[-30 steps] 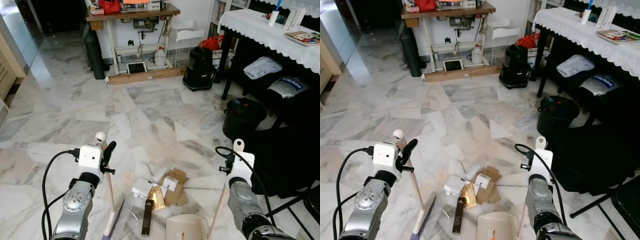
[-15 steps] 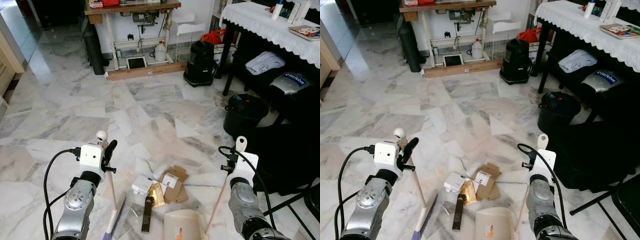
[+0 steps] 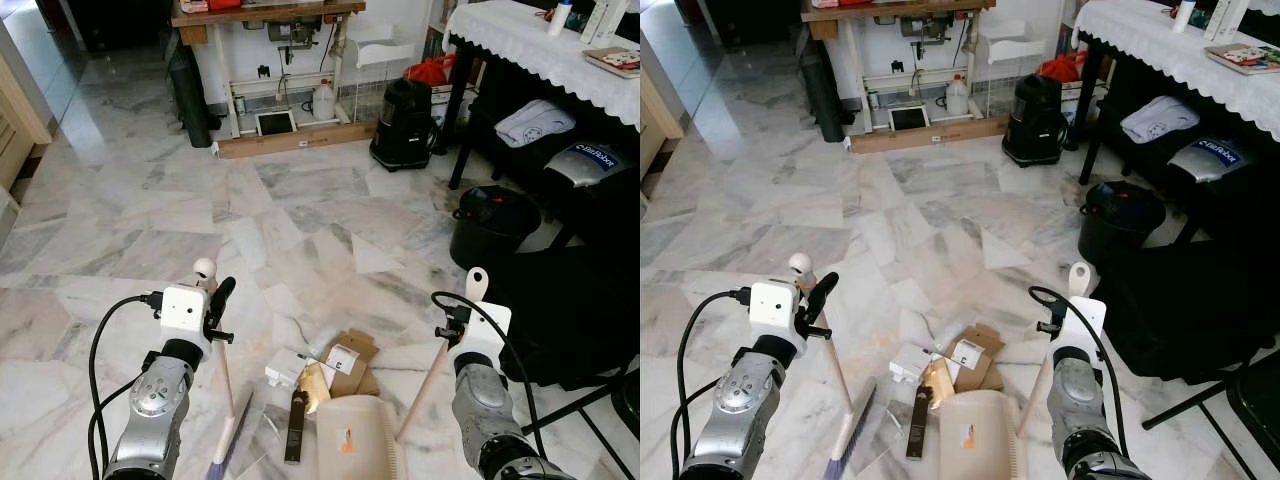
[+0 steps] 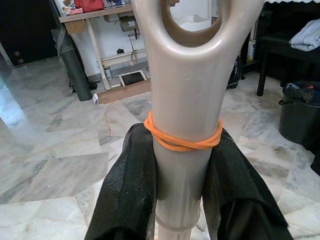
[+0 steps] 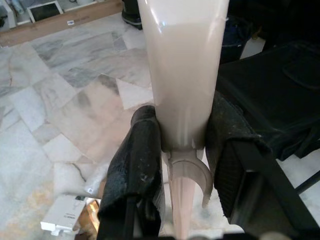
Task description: Sweep floor
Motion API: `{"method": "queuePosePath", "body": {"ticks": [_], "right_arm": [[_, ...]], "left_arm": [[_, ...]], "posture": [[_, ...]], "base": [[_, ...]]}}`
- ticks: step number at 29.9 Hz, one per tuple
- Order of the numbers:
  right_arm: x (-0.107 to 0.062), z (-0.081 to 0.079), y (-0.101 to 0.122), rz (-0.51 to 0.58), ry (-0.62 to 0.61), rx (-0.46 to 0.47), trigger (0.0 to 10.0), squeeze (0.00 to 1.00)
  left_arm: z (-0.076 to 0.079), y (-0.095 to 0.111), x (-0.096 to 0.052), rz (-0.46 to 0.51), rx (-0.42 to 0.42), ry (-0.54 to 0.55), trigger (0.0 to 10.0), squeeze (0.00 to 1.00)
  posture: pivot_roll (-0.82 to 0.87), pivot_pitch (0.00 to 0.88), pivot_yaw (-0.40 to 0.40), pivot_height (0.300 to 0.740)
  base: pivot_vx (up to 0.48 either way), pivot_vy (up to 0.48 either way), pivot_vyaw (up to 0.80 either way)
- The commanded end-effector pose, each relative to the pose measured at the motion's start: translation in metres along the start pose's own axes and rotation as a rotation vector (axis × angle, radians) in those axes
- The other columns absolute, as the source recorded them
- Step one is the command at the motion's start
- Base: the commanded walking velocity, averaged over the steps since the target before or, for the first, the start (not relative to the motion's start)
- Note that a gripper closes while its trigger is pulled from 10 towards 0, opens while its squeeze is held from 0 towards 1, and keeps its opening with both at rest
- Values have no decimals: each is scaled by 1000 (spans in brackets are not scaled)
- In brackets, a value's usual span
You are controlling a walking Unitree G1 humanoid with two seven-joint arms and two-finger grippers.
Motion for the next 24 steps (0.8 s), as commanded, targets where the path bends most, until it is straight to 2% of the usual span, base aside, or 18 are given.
{"method": "queuePosePath", "body": {"ticks": [1, 3, 11, 18, 24], "right_arm": [[0, 0, 2, 26, 5, -21, 10000, 0], [-2, 2, -1, 20, -6, -28, 10000, 0], [-5, 3, -6, 17, -23, -43, 10000, 0], [-10, 2, -19, -48, -32, -85, 10000, 0], [-13, 5, -31, -125, -51, -112, 10000, 0]], "left_arm": [[-1, 7, 4, 29, 1, -4, 10000, 0], [-1, 6, 5, 21, -34, 13, 10000, 0], [-3, 7, 9, 23, -87, 56, 10000, 0], [-14, 2, 14, -5, -158, 125, 10000, 0], [-15, -1, 18, -21, -164, 129, 10000, 0]], "posture": [[99, 0, 12, 740], [100, 0, 12, 740], [98, 0, 19, 740], [86, 0, 17, 740], [76, 0, 21, 740]], "base": [[0, 0, 0], [0, 0, 0], [0, 0, 0], [0, 0, 0], [0, 0, 0]]}}
Point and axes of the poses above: a point about 5 cm out from each wrist's last joint towards the gripper, its own x axis pointing out of the wrist towards the gripper, its own y axis along the axis of the wrist's last joint, z = x × y, the point moved 1 cm from there along x, pointing out of the wrist towards the gripper, and after that the axes turned 3 degrees about -x, right-handed, at the moved point
